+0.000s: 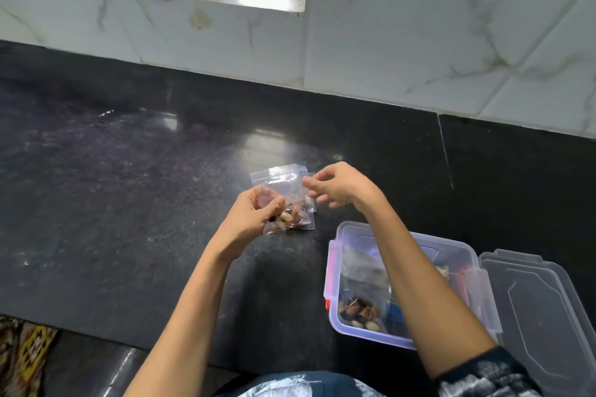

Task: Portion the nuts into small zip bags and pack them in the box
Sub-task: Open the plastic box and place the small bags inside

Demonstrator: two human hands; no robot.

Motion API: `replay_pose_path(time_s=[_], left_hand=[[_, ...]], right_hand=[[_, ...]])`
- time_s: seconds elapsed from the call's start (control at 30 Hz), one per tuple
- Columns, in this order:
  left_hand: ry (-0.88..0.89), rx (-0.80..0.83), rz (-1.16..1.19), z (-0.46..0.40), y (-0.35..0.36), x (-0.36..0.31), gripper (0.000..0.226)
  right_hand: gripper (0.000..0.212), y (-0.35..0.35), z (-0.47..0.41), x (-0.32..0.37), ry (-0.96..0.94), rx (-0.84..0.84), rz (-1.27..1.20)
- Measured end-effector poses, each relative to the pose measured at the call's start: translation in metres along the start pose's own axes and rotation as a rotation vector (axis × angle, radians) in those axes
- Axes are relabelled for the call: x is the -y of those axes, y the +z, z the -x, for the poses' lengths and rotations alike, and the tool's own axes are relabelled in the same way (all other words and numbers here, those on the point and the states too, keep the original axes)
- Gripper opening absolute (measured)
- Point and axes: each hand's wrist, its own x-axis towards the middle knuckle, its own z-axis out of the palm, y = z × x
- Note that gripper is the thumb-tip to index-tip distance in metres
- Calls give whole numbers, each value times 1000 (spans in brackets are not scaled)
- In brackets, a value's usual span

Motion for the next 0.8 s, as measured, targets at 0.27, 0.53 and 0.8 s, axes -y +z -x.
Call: replay_pose_path(time_s=[0.27,0.53,0.8], left_hand=[[-38,-63,8,-4,-8,6,7],[-7,-83,29,2,-12,-3,15],[56,-93,19,11,-10,-17,16]], right_hand=[[22,20,-21,-11,96,30,142],[15,-1,1,-11,-180,10,-63],[12,-35,39,5,-345,-267,-549]])
